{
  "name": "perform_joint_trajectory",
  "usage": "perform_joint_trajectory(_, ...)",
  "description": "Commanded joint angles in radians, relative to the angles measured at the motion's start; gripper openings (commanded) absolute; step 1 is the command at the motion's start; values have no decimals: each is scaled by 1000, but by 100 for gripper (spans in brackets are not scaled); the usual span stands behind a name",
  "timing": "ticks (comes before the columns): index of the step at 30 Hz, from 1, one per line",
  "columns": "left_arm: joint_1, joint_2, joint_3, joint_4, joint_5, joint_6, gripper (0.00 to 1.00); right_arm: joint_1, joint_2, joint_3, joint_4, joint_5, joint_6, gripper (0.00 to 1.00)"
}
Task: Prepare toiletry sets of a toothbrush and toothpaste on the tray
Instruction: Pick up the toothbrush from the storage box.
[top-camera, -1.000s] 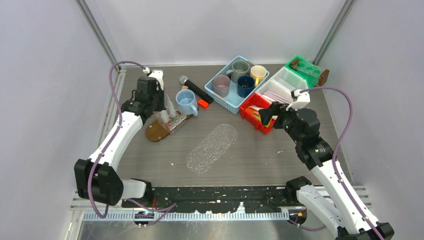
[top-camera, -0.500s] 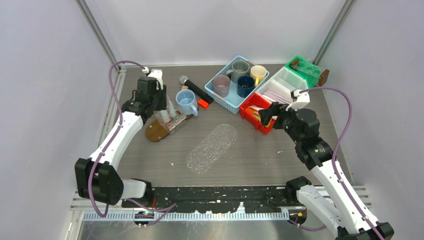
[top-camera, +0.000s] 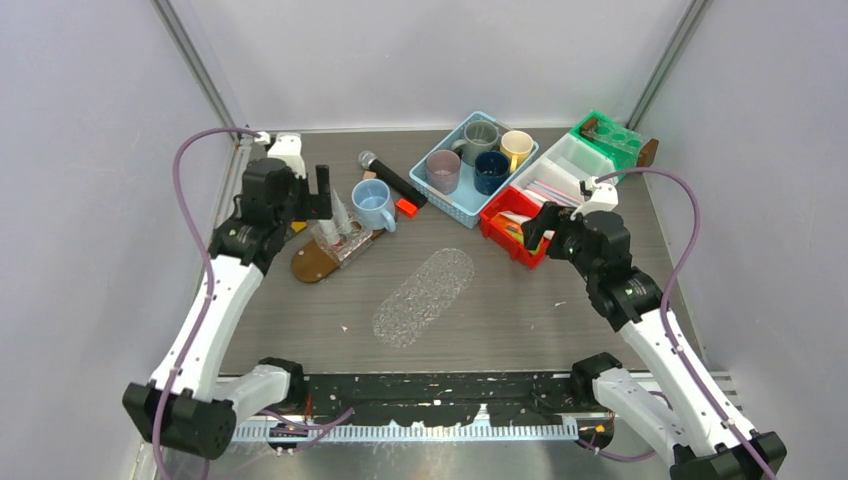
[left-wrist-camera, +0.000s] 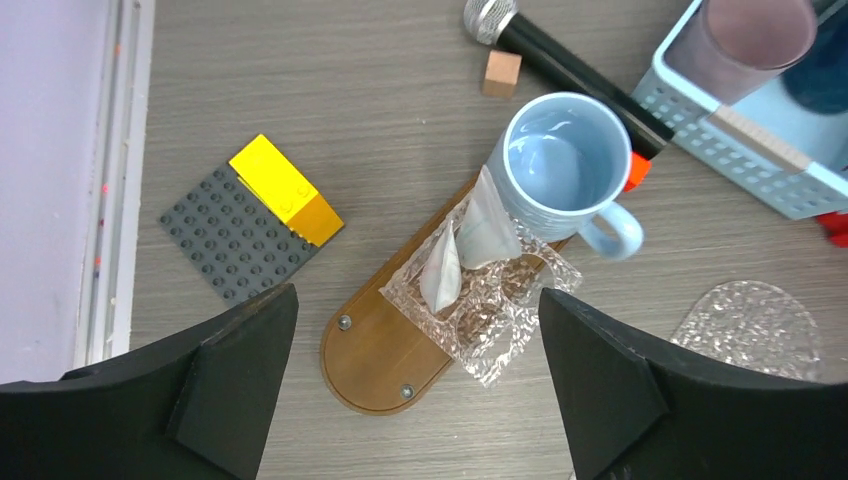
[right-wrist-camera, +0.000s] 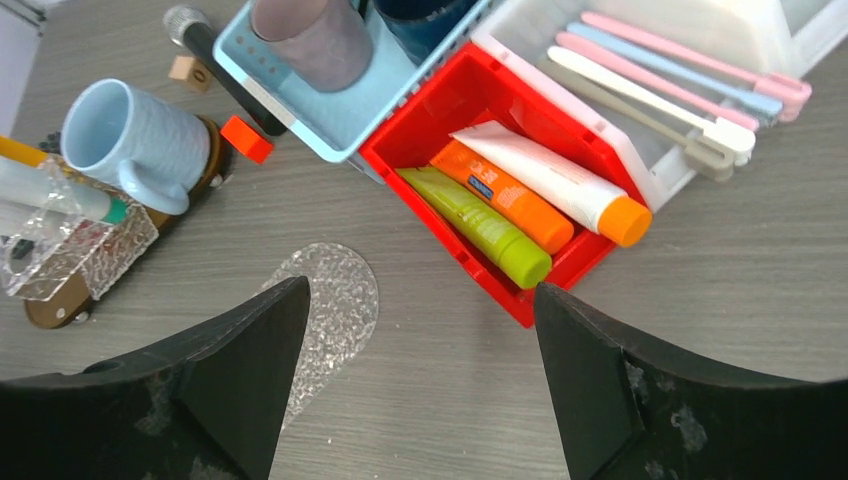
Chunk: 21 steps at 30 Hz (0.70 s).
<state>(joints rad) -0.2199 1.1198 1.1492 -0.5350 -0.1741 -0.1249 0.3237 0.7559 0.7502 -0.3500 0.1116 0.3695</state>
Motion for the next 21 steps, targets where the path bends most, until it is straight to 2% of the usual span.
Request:
perform_joint_trajectory(1,6,-126,7,-17,38,19,95,-24,41,44,-54,52,56,89)
perform_joint_trajectory(5,-4,-219,-28,-27,53,30,97,-83,93,56,-78,39,92,89)
perform_joint_trajectory(11,-92,-349,-111,26,6,43,98,-243,246,127,-93,17,118,89)
perform_joint_trajectory(17,-131,-446,-217,100,-55,54,98,-348,470,278,-85,88,84,87)
perform_joint_trajectory(21,-169,-475,-250,108,-119,80,98,-439,635,366,-72,77,64,85)
